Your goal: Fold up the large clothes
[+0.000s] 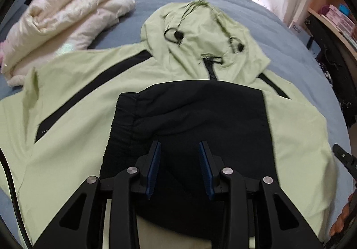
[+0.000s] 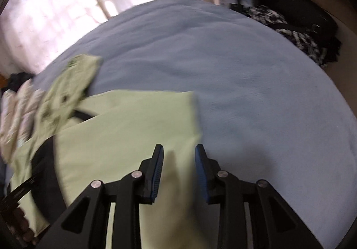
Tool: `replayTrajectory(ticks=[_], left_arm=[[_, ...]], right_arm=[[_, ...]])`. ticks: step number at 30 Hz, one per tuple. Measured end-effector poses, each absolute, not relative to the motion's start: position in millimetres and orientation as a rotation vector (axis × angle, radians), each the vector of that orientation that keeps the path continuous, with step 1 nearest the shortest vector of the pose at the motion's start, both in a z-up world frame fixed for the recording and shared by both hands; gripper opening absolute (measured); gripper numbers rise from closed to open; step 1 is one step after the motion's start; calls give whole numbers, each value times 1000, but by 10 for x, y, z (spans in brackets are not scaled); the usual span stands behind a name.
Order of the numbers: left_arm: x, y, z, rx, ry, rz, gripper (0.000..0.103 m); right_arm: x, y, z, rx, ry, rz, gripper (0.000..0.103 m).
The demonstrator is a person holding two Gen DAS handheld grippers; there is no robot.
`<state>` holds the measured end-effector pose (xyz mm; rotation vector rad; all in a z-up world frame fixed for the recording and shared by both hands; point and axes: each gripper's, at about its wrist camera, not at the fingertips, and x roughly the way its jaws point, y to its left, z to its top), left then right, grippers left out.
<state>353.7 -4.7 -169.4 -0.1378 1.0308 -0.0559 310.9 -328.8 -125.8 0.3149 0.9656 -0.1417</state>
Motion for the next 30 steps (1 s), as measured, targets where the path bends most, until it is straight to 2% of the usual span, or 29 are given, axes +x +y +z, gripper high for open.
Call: replayTrajectory(ticks=[6, 8, 9, 13, 20, 22, 30], left_arm=[[3162, -135, -1647, -163, 1019, -93, 37], [3094, -151, -1738, -157, 1050, -93, 44], [3059, -153, -1776, -156, 1058, -85, 45], [2993, -85, -1891, -147, 1064, -55, 45], [2864, 34, -1877, -149, 1064, -20, 47], [2849, 40, -1861, -146, 1065, -8, 50], [2590, 47, -1651, -135, 1046, -3, 50]], right_arm=[[2824, -2435, -1269, 260, 1037, 89, 29], [2765, -2278, -1339, 223, 1058, 110, 29], [2736, -2240, -1391, 209, 1072, 109, 29], [2627, -2483, -1511, 275, 1106, 52, 29], [2297, -3211, -1457, 417, 1061, -117, 28], [2207, -3245, -1452, 435, 1061, -128, 29], [2044, -3121, -1377, 426, 1081, -152, 29]])
